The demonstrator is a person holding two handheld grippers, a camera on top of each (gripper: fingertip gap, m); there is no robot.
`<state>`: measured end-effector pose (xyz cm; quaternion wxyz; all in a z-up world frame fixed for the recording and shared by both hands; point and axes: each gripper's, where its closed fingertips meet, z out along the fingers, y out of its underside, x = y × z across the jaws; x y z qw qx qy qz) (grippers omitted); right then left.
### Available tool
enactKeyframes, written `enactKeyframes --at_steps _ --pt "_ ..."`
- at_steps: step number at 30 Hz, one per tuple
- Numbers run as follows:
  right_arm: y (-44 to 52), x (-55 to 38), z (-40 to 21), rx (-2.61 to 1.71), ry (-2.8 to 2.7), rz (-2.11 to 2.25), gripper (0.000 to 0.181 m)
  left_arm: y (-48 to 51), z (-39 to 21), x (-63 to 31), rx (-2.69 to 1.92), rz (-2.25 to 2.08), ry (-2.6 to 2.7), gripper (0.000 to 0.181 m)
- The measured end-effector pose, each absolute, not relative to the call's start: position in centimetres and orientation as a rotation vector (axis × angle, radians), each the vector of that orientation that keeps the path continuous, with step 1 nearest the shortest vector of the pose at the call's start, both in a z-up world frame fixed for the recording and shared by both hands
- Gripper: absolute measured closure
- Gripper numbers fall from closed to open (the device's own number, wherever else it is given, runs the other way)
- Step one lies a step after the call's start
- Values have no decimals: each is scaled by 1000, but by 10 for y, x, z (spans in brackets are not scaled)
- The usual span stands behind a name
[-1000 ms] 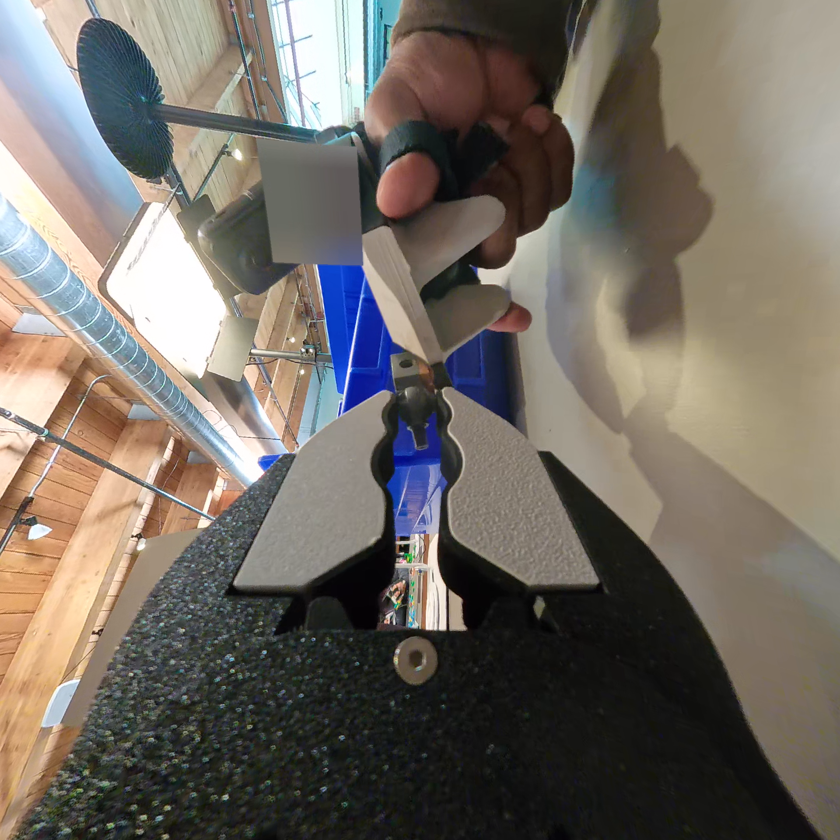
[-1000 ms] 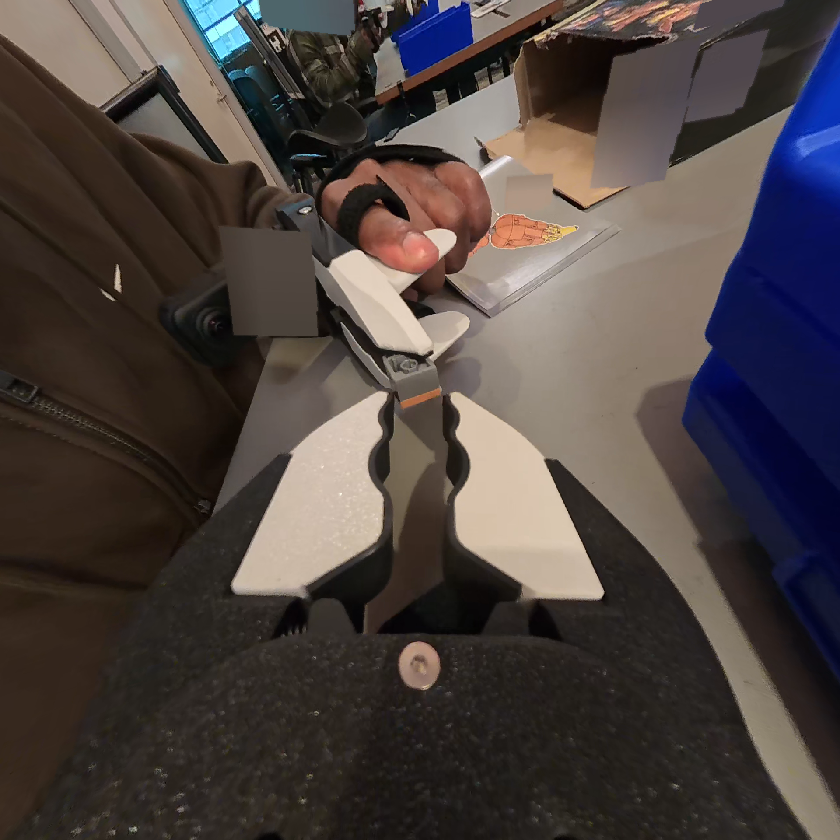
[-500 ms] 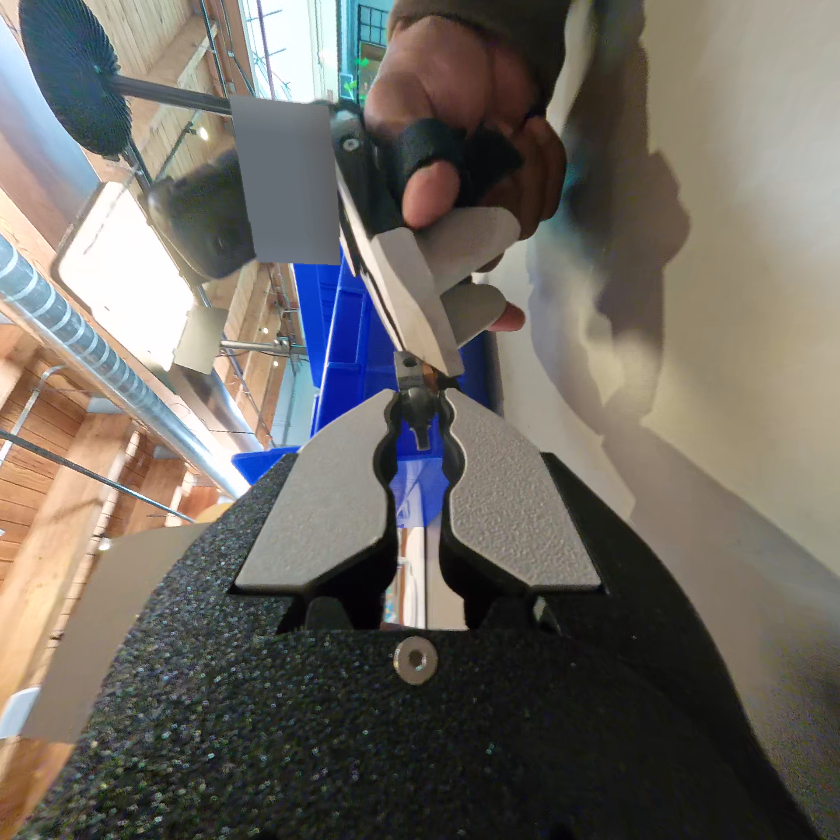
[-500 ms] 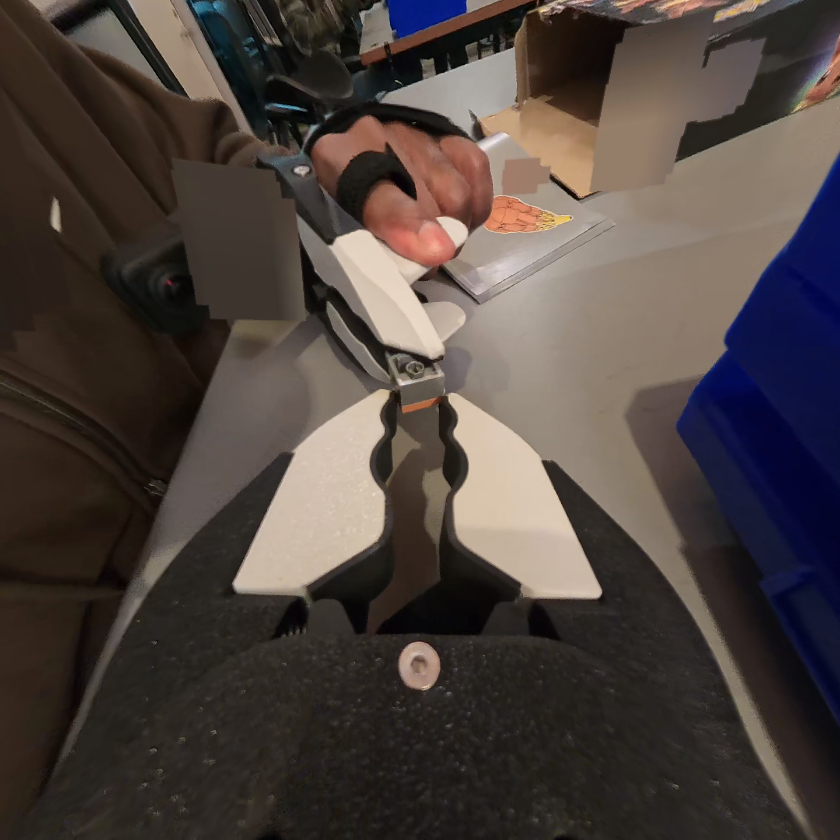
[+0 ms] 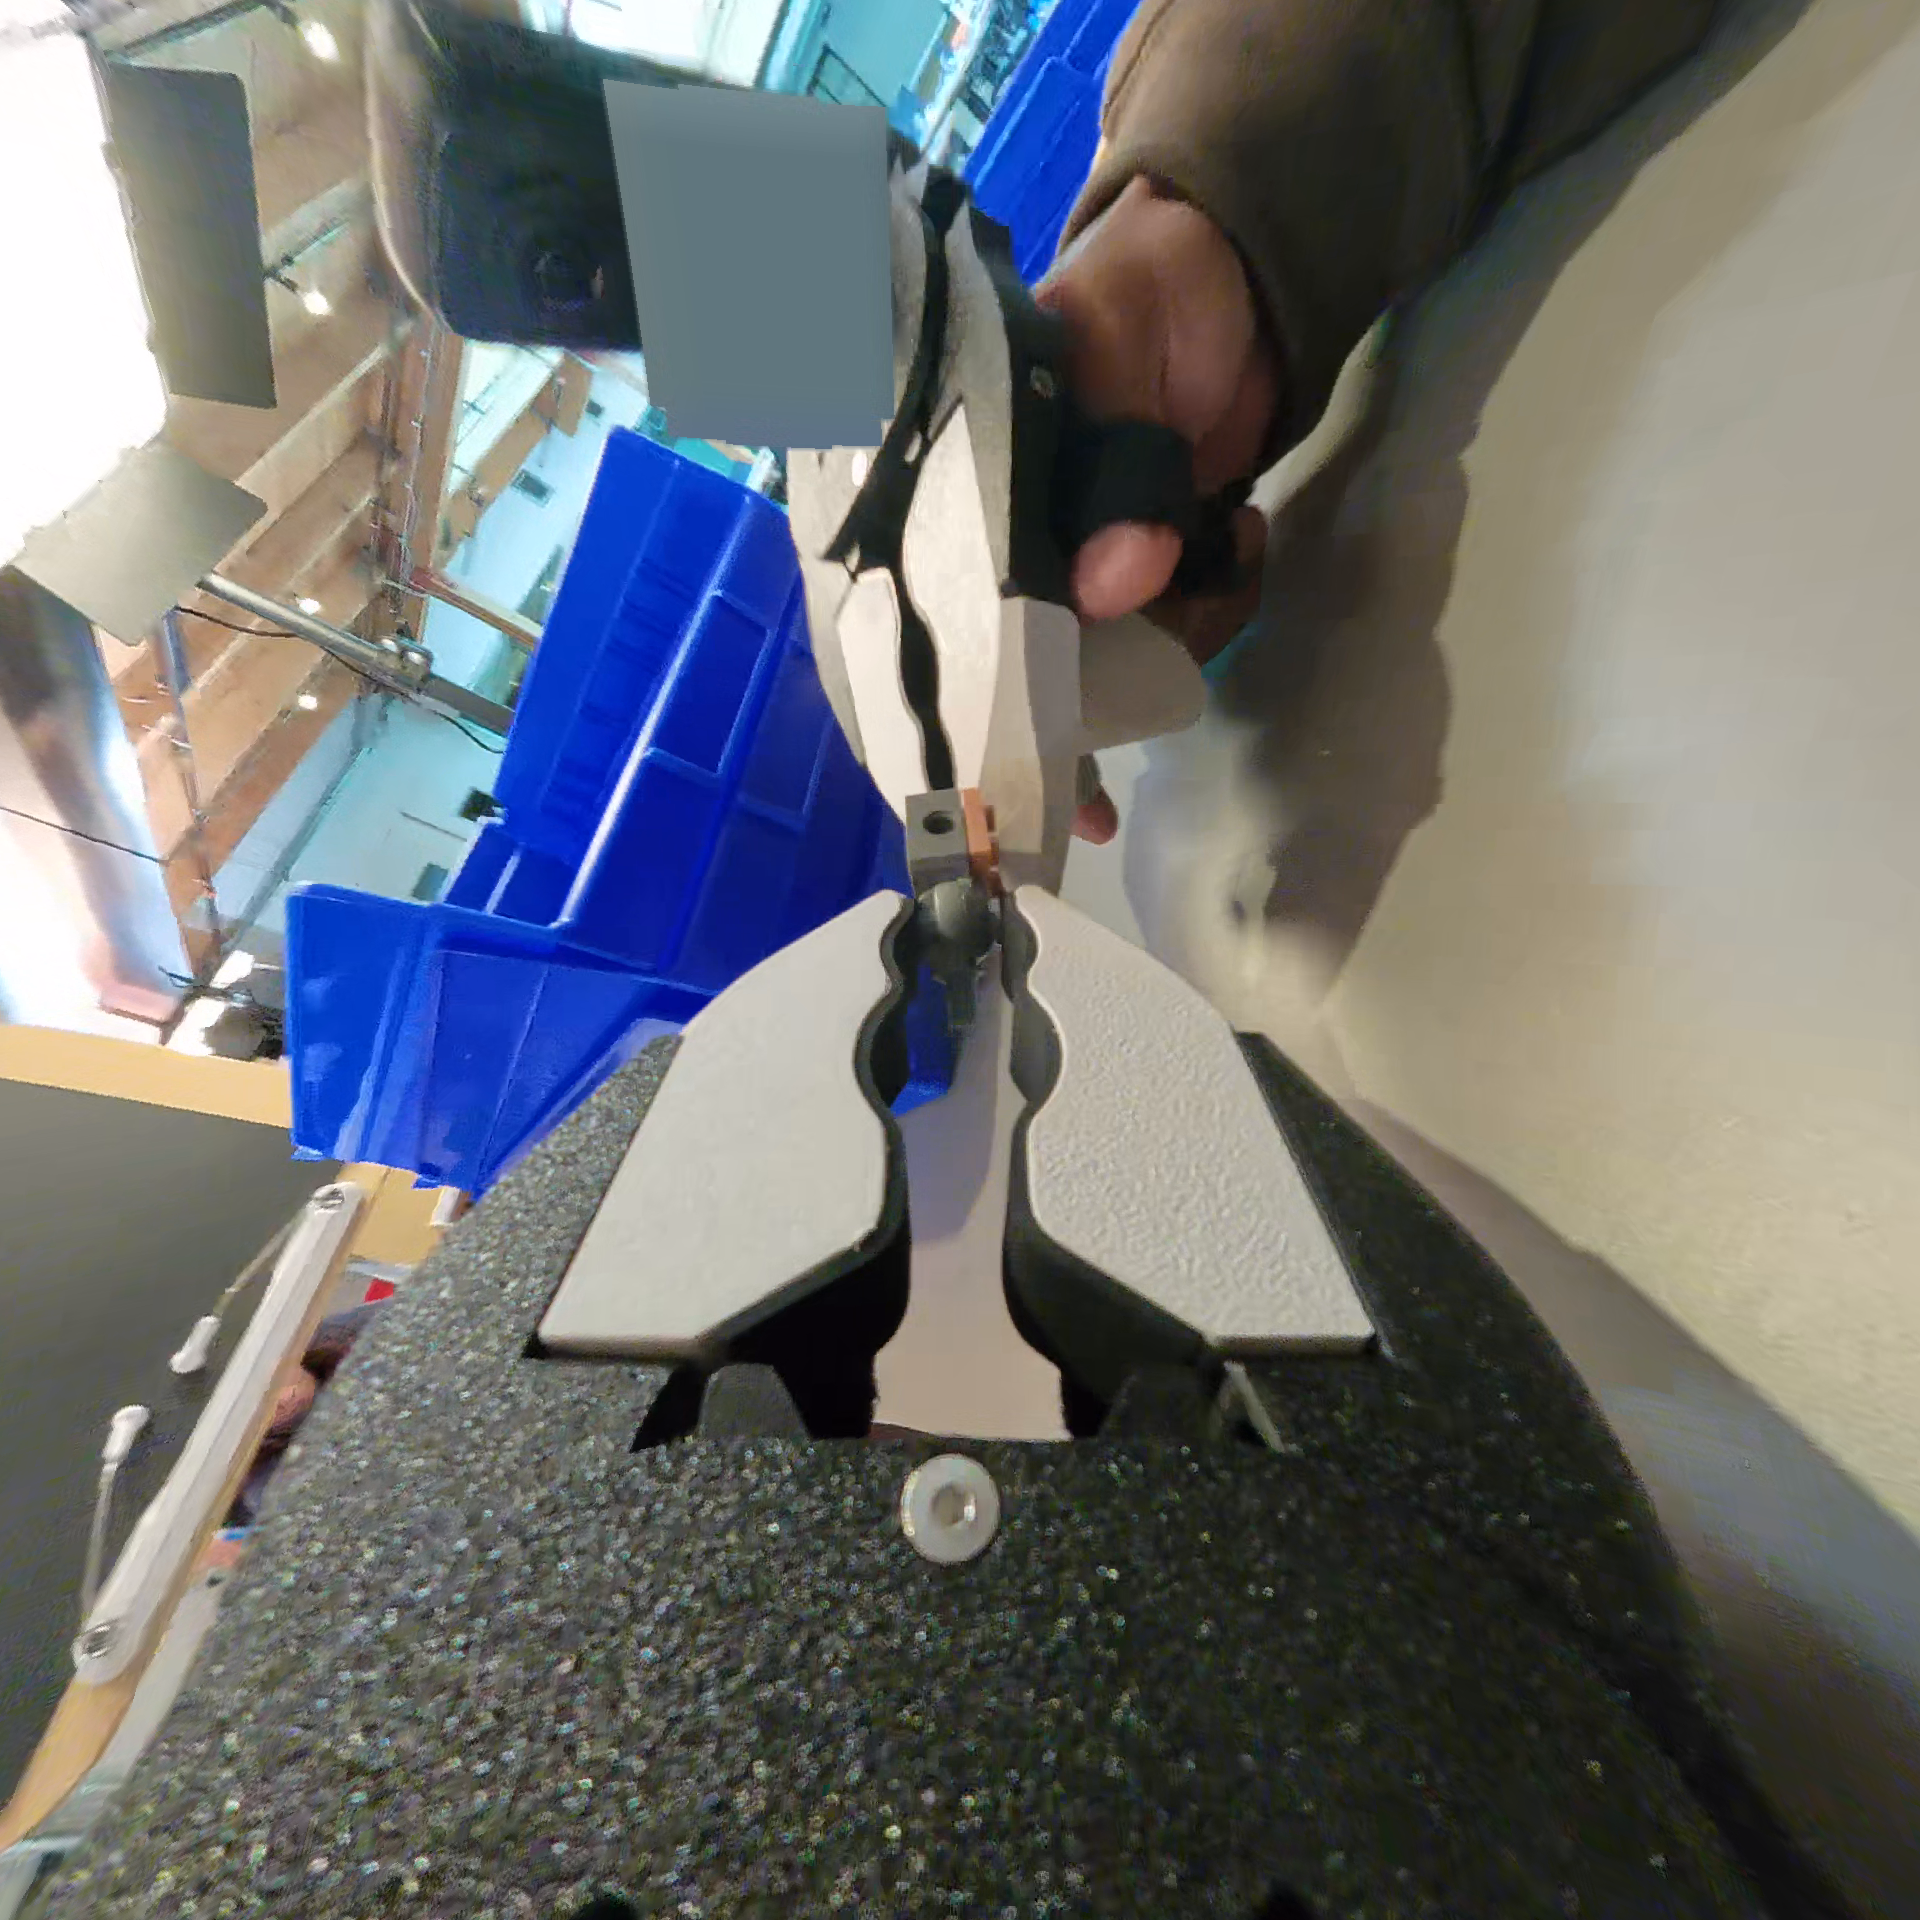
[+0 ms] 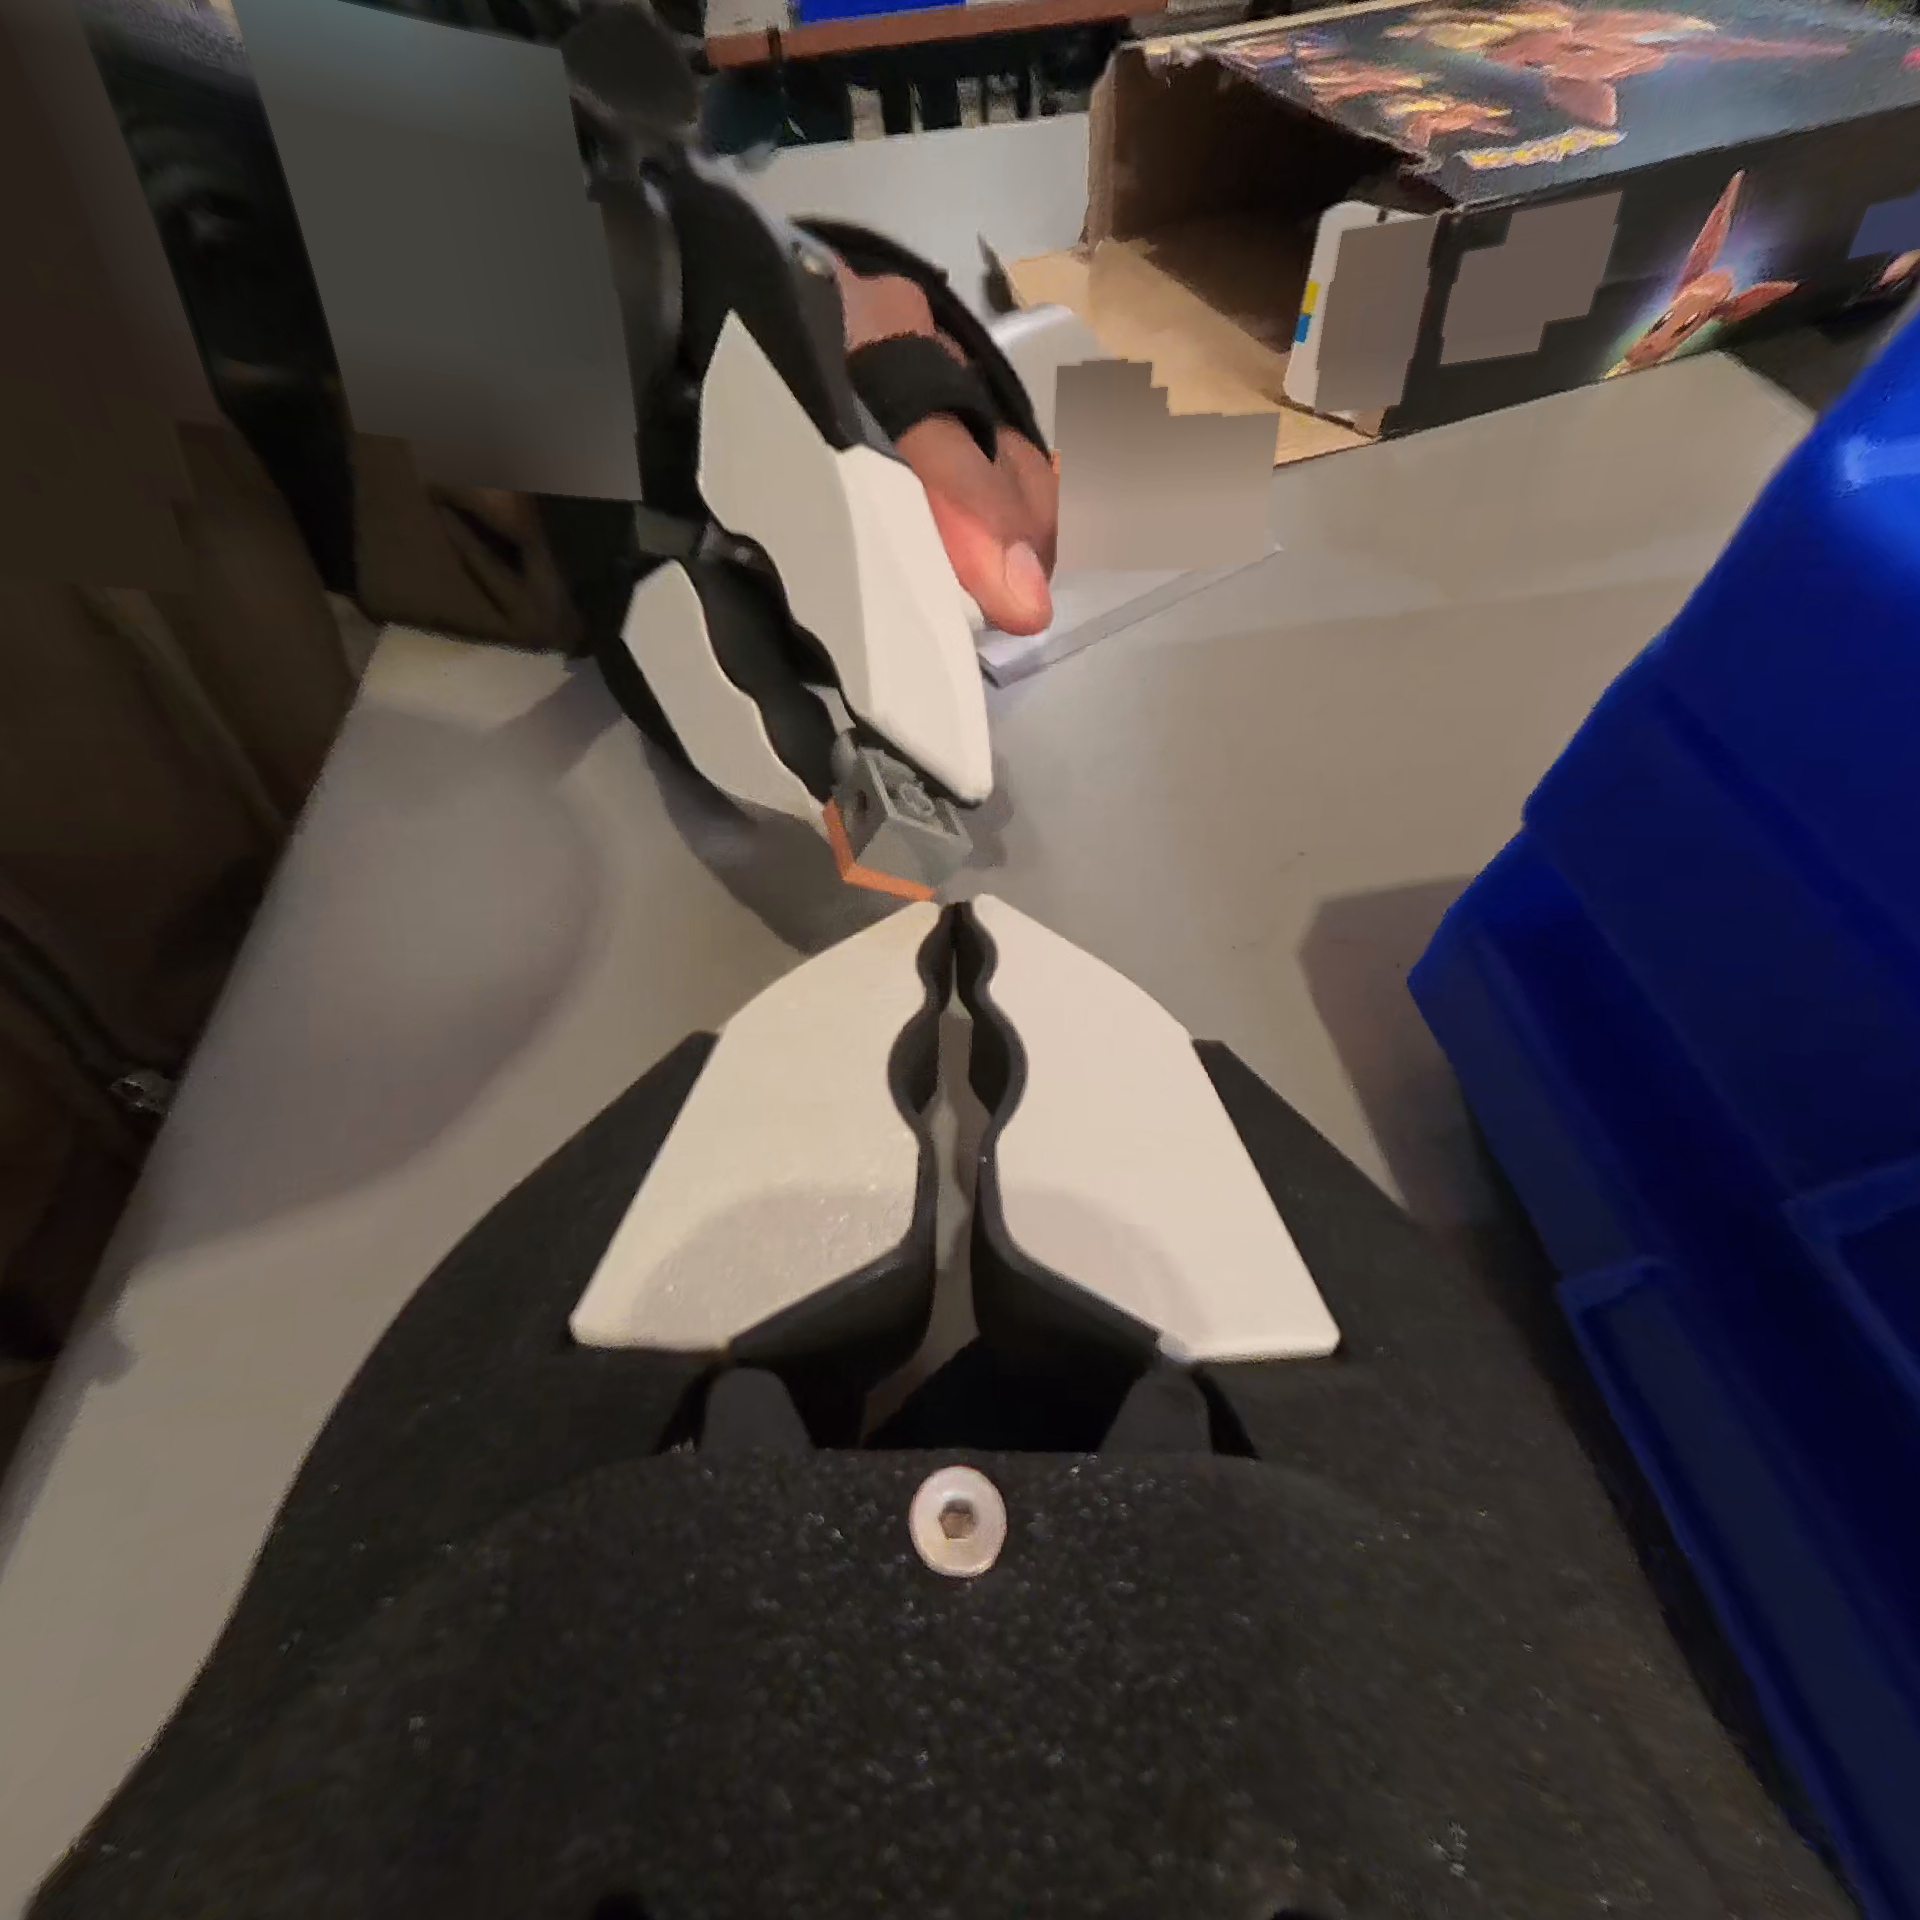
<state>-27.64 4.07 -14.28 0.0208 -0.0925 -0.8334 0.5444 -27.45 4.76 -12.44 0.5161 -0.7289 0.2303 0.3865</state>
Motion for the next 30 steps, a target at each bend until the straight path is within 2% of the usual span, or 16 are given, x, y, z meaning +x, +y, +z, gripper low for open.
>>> enactKeyframes --at_steps 2,6,10,20,30 --pt "40 -272 -139 -373 -2638 1828 181 48 -121 -274 -1724 978 575 166" --pt "40 -266 -134 -468 -2708 1991 165 48 -119 -275 -1699 1101 630 166" --pt "36 -257 -134 -450 -2758 2005 159 50 -120 -274 -1678 1213 711 166" --pt "35 -269 -143 -540 -2715 1863 160 51 -128 -282 -1725 1481 844 167" --pt "36 -276 -145 -374 -2601 1681 163 48 -130 -288 -1822 1326 664 166"
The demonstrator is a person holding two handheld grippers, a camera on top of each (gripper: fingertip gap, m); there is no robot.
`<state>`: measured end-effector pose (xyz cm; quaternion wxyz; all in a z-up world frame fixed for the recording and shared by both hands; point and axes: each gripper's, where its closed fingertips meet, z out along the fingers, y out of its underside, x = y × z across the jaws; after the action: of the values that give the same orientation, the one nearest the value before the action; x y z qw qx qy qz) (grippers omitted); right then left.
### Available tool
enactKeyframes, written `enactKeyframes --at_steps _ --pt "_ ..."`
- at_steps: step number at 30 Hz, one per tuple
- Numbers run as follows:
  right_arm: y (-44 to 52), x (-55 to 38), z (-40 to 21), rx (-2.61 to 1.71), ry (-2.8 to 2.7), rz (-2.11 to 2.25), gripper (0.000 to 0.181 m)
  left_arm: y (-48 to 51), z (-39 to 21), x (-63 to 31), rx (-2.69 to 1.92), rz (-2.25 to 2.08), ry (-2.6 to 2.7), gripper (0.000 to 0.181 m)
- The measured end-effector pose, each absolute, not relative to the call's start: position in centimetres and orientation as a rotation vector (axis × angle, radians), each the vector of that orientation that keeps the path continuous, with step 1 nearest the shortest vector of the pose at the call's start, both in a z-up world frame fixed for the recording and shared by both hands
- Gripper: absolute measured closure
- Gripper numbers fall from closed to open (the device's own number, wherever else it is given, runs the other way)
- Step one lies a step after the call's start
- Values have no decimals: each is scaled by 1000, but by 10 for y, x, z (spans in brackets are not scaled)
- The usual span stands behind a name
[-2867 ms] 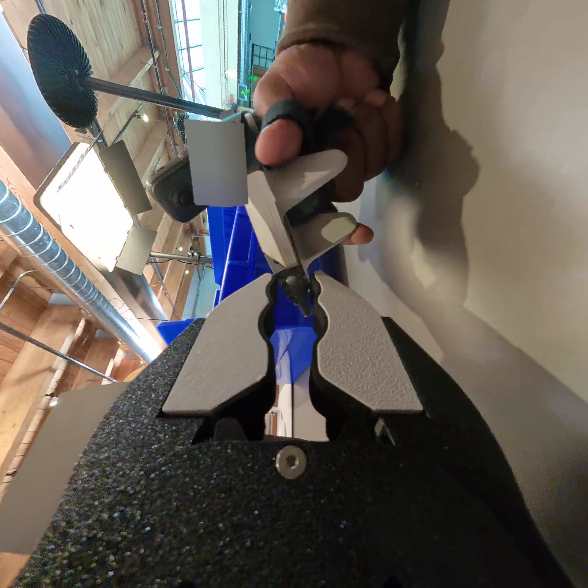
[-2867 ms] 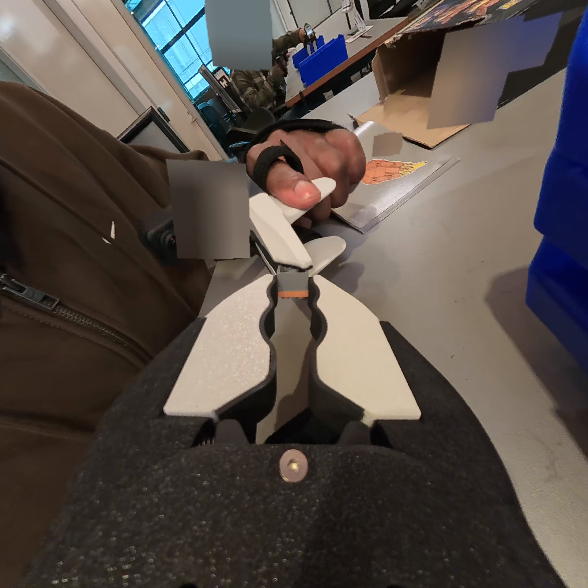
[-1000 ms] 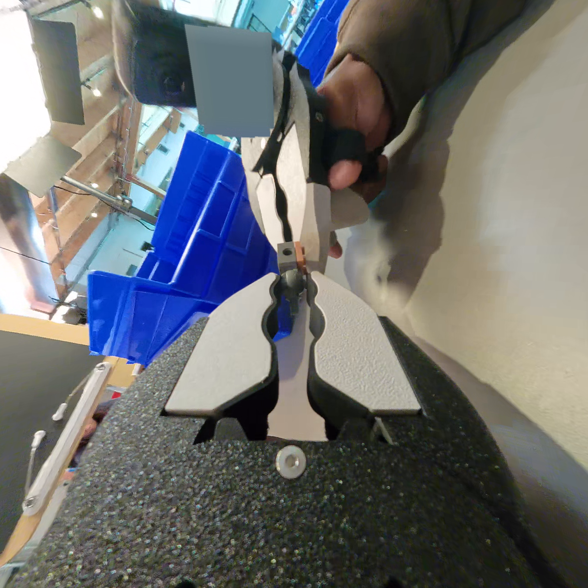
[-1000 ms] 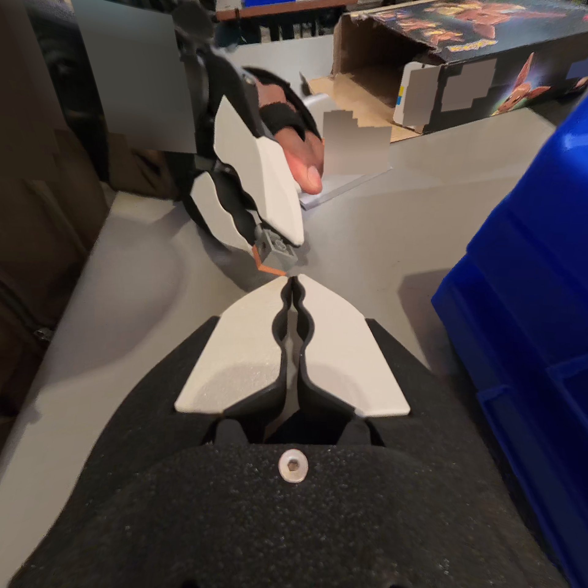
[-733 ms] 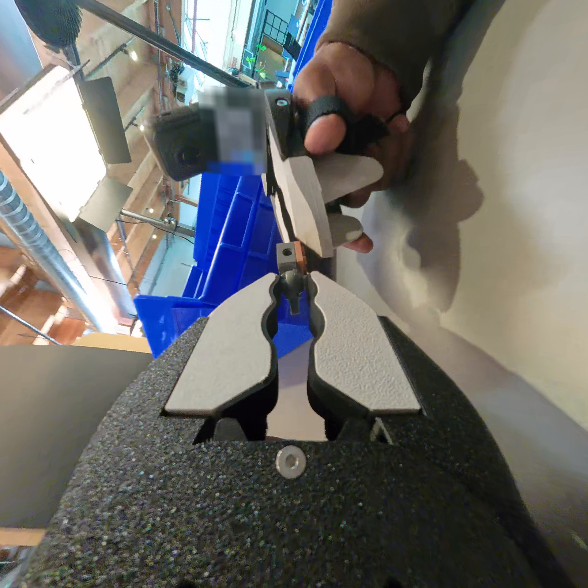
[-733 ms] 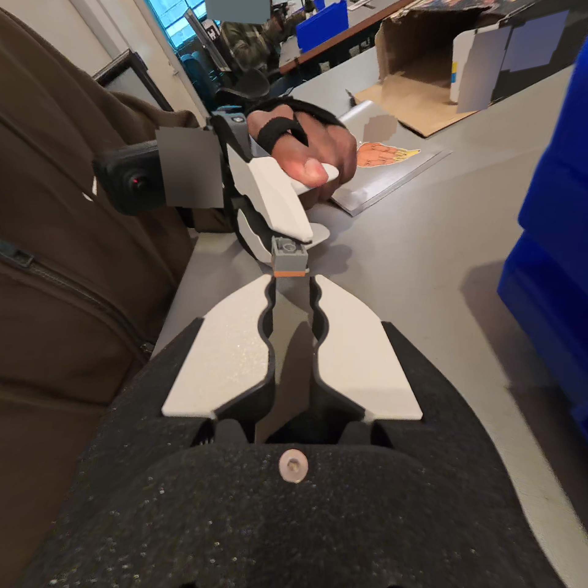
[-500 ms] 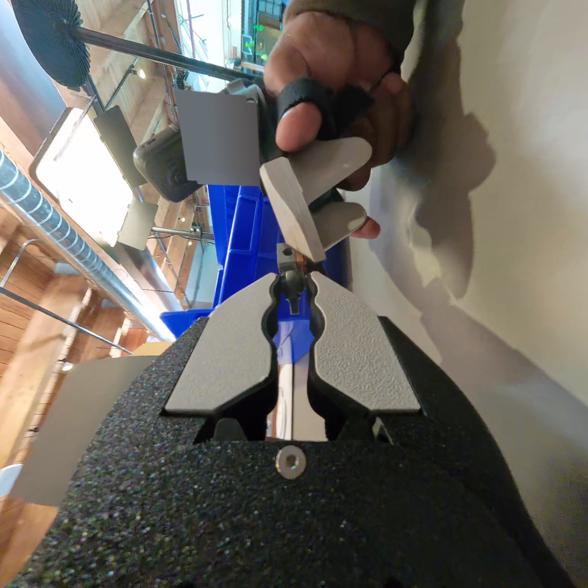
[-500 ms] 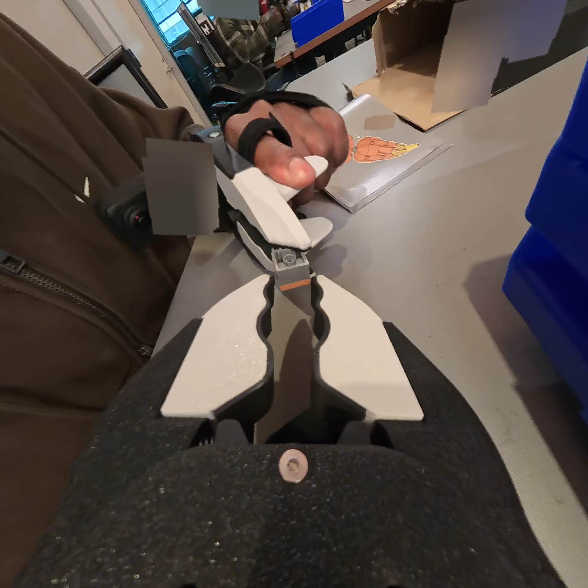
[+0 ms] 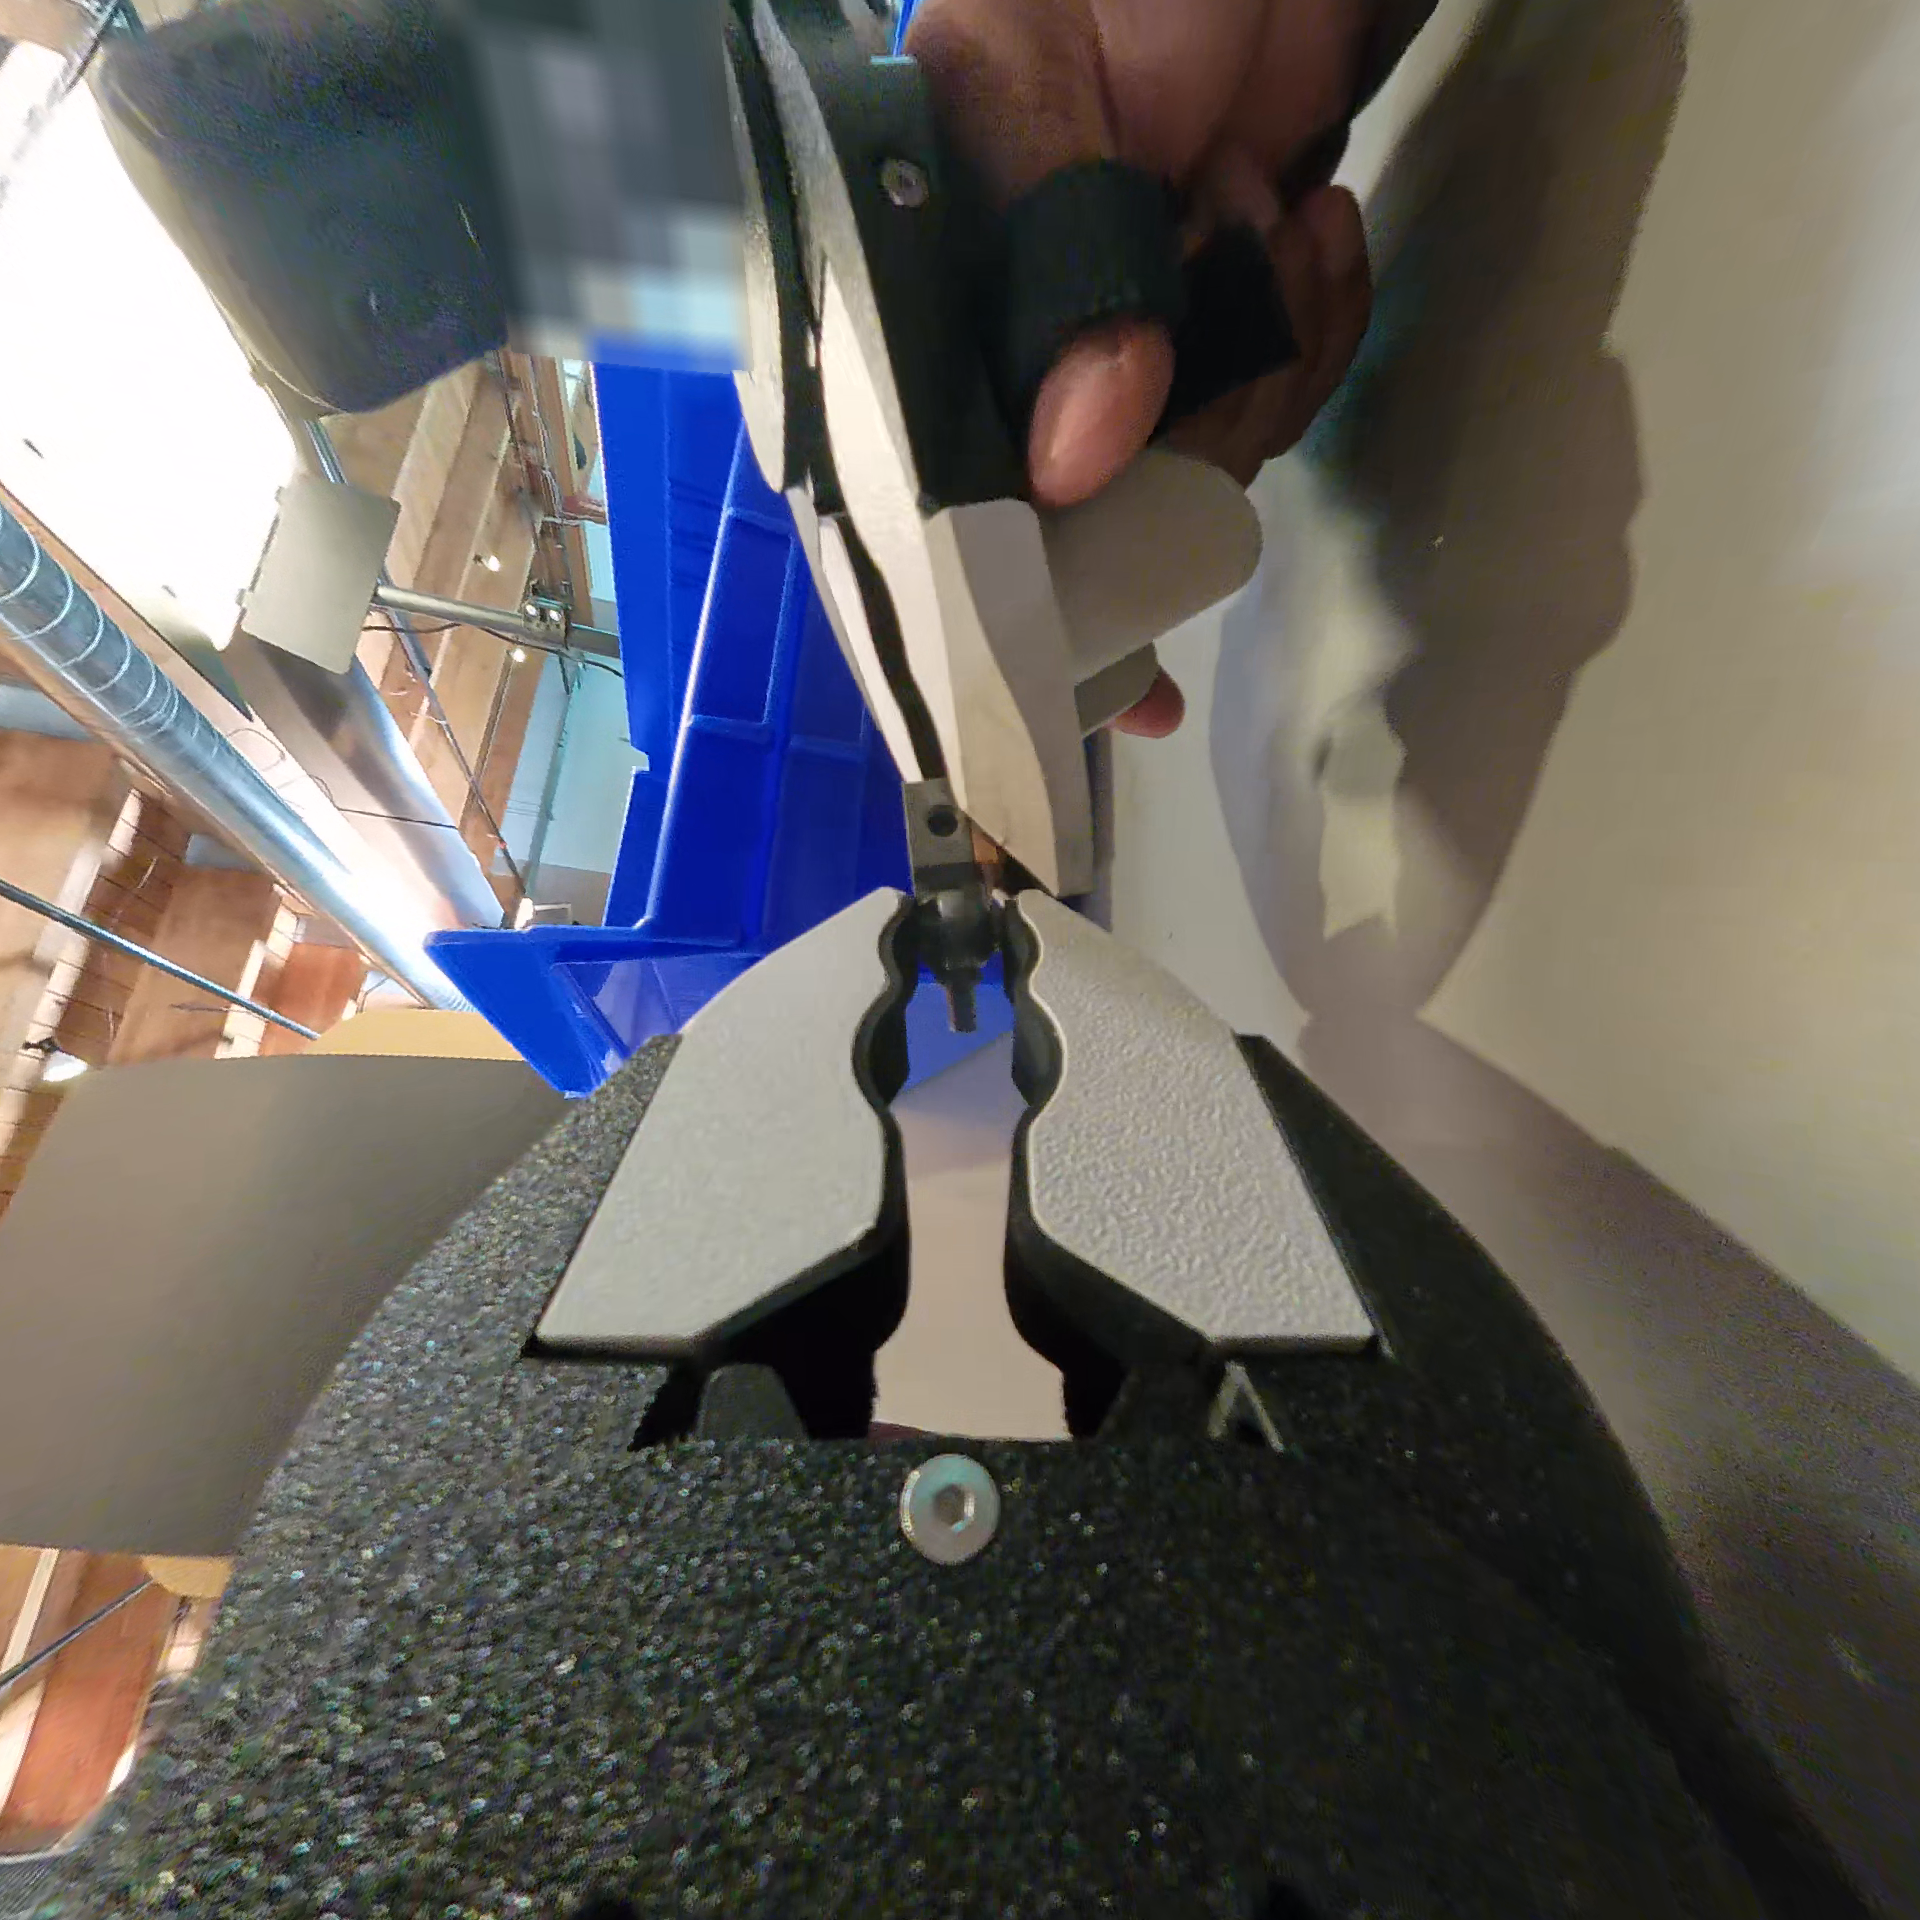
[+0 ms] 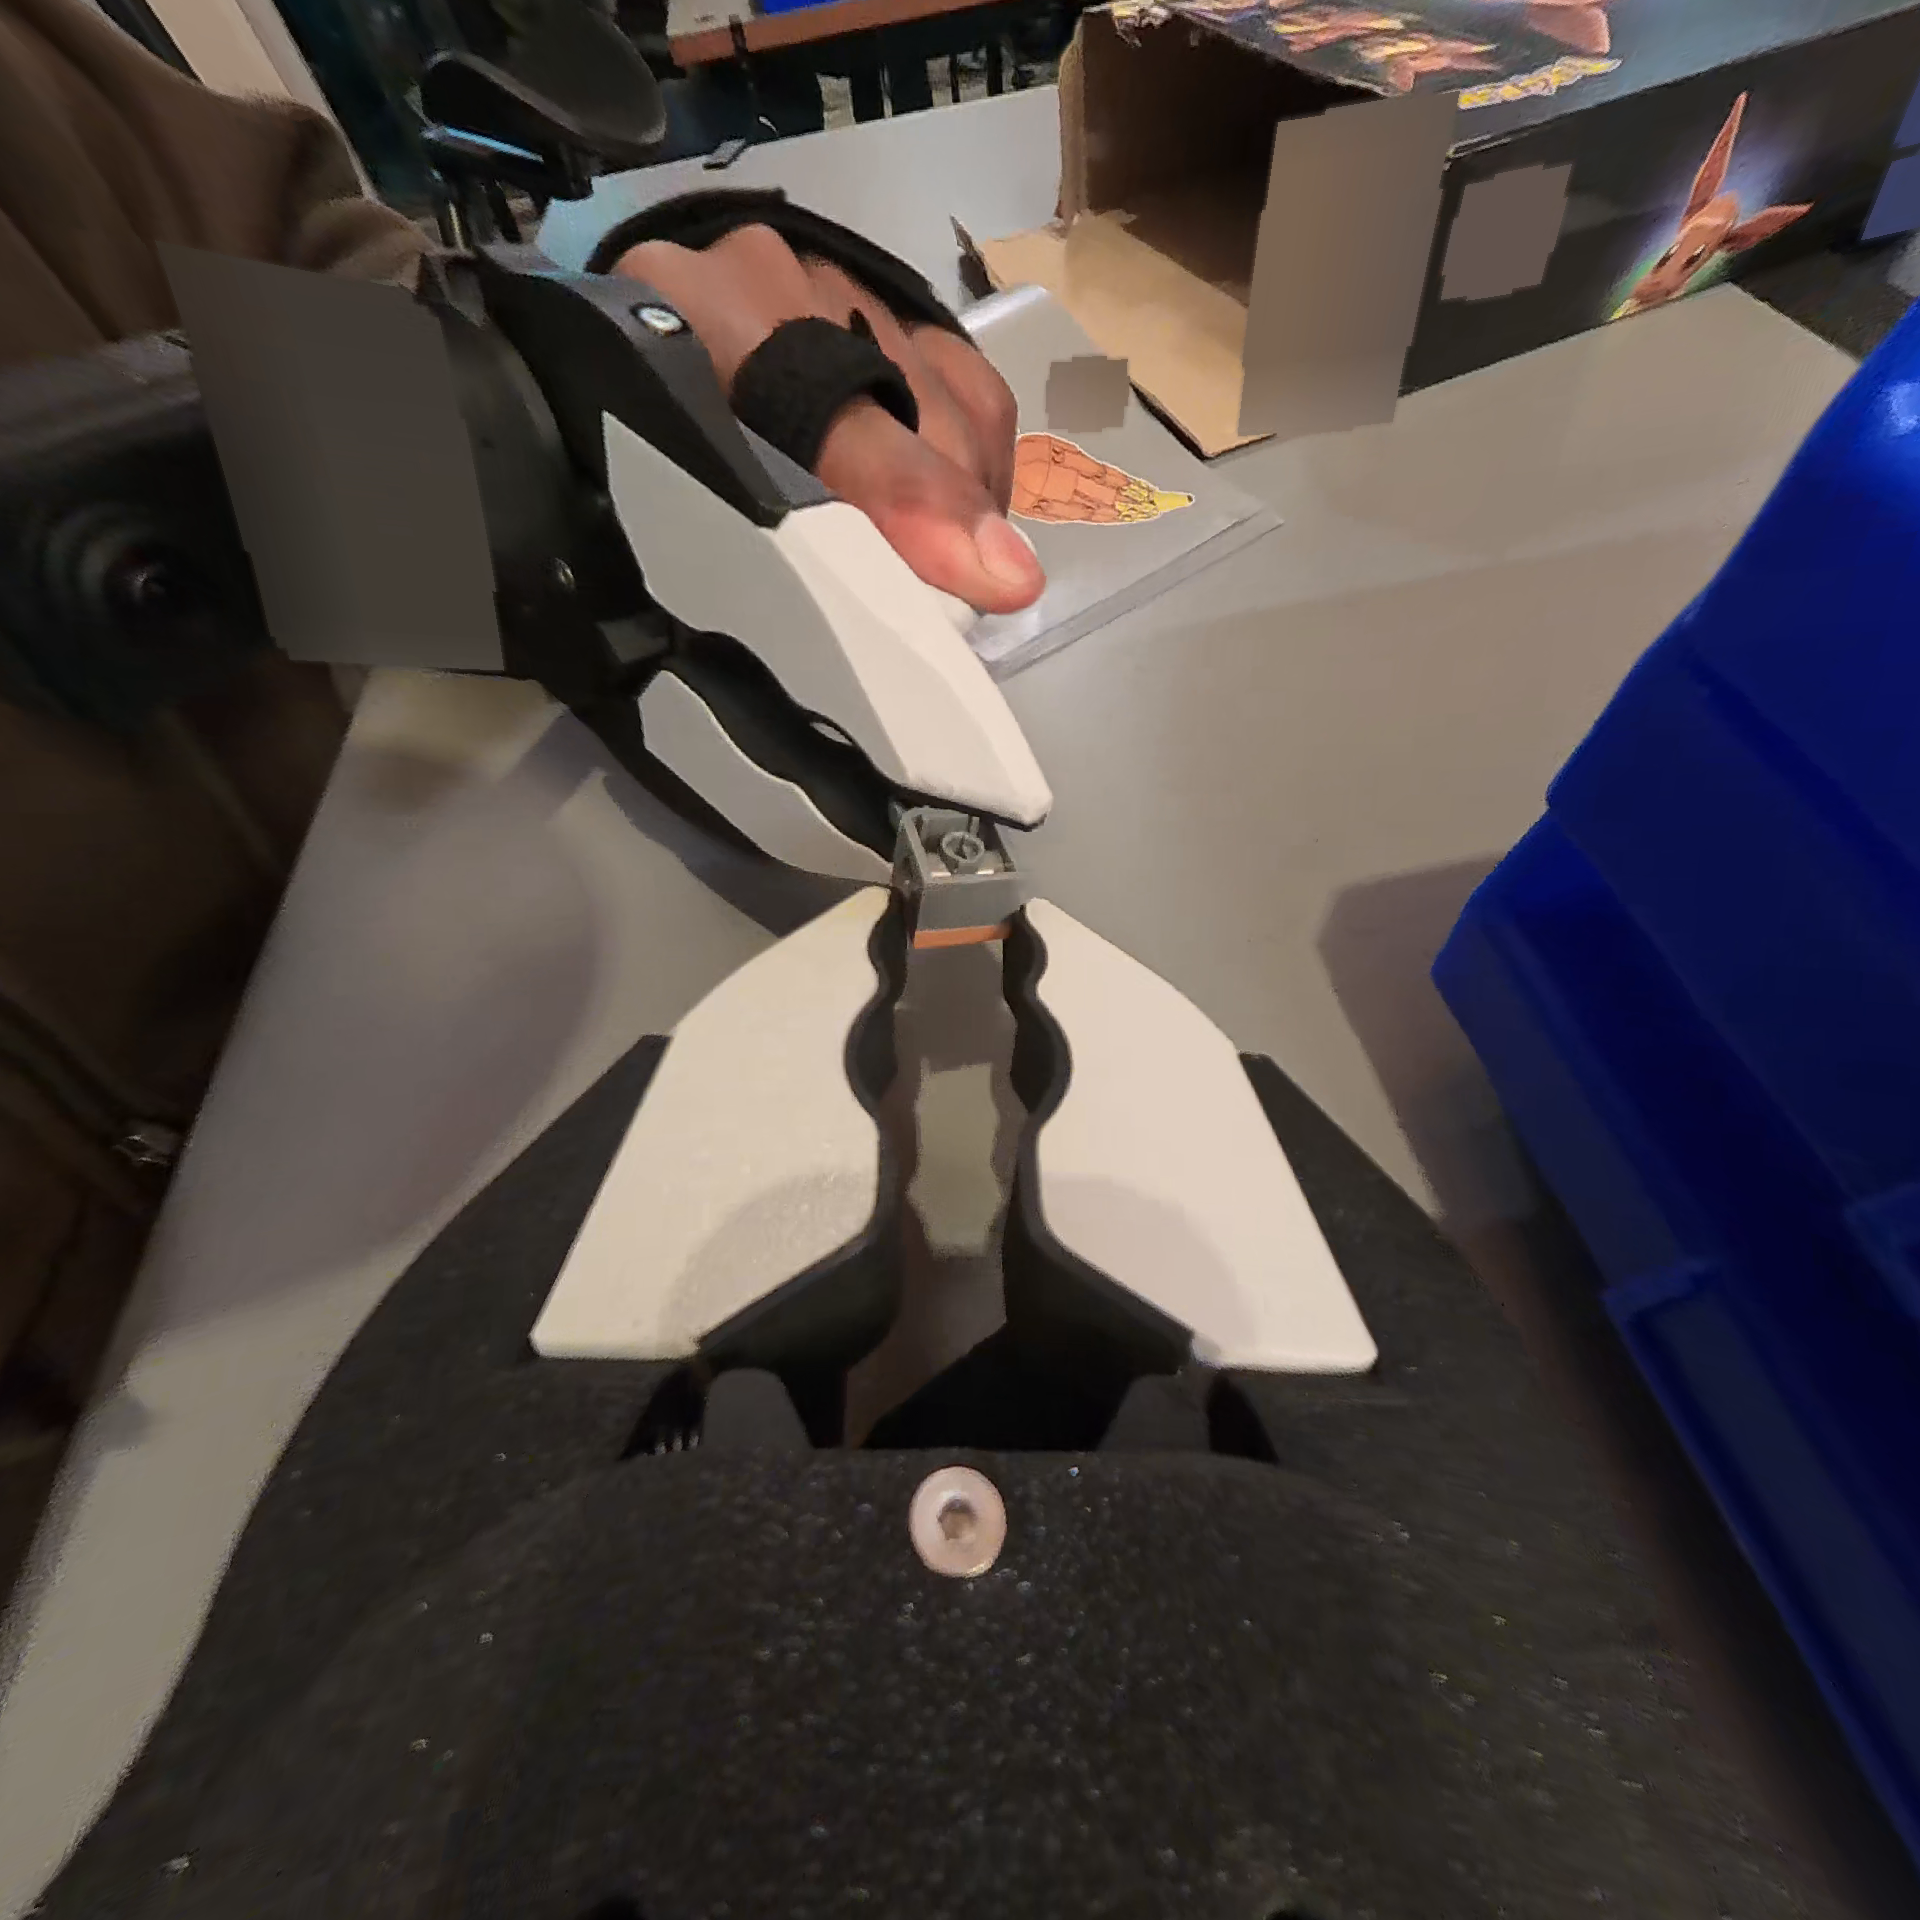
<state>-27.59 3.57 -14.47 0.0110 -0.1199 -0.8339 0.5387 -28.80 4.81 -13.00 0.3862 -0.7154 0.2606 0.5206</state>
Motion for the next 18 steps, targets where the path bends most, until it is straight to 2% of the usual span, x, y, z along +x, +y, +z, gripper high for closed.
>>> enactKeyframes --at_steps 9,11,18 --pt "37 -283 -152 -348 -2553 1594 164 47 -140 -294 -1931 1095 471 166" --pt "39 -290 -149 -330 -2469 1556 173 45 -138 -299 -1950 988 323 166" --pt "48 -308 -140 -95 -2178 1307 164 42 -145 -298 -1997 489 -56 166"
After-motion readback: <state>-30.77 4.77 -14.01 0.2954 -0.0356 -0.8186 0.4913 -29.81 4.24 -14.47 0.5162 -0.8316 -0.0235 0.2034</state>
